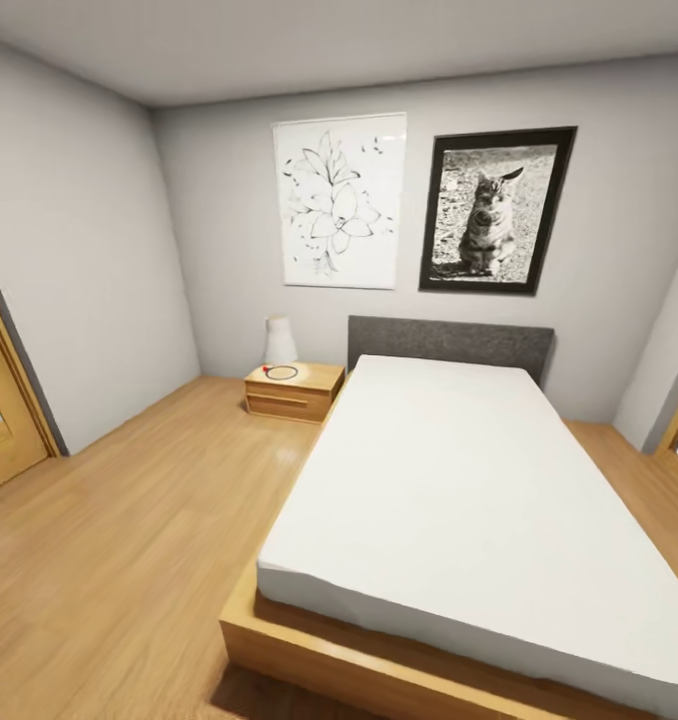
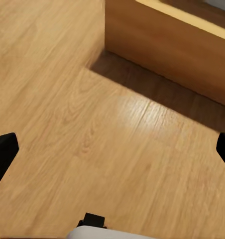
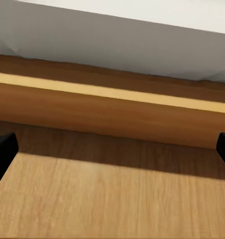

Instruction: In the bedroom, organize the workspace by keeping the computer under the desk, ensuring the monitor is on the desk, placing the keyboard on the desk next to the monitor, placing the mouse on the desk next to the keyboard, moving the folder from the swivel chair onto the desk next to the mouse, stacking the notebook on top of the folder with the pen on top of the notebook, and positioning the swivel chair next to the desk.

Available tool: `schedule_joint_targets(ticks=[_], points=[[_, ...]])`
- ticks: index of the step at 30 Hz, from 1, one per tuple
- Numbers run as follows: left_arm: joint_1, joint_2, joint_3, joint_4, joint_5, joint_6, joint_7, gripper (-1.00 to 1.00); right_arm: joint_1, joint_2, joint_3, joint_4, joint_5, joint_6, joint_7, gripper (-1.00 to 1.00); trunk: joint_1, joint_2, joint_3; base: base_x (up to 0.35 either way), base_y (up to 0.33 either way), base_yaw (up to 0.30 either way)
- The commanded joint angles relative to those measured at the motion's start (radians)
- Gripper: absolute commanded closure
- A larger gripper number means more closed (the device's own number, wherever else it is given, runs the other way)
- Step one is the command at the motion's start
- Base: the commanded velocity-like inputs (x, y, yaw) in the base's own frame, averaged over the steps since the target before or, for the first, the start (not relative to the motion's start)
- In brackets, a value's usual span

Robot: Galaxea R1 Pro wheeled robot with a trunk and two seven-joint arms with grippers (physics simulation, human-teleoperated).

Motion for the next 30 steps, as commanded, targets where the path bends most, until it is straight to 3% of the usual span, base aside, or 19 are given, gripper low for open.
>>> schedule_joint_targets(ticks=[1, 10, 14, 30], points=[[0.000, 0.000, 0.003, 0.000, -0.002, -0.002, 0.000, -1.00, 0.000, 0.000, -0.001, 0.000, -0.001, -0.003, -0.002, -1.00, 0.000, -0.001, -0.001, 0.000, 0.284, 0.287], [0.000, -0.002, 0.000, 0.000, -0.002, -0.006, 0.000, -1.00, 0.000, 0.000, -0.001, 0.000, 0.000, -0.004, -0.002, -1.00, 0.000, -0.001, -0.001, 0.000, 0.161, 0.287], [0.000, -0.002, 0.000, 0.000, -0.002, -0.065, 0.000, -1.00, 0.000, 0.000, 0.003, 0.000, 0.002, -0.005, -0.002, -1.00, 0.000, -0.001, -0.001, 0.000, 0.021, 0.287], [0.000, -0.001, 0.002, 0.000, -0.002, -0.136, 0.003, -1.00, 0.000, 0.000, 0.007, 0.001, 0.006, -0.006, -0.002, -1.00, 0.000, -0.001, -0.001, 0.000, 0.001, 0.287]])
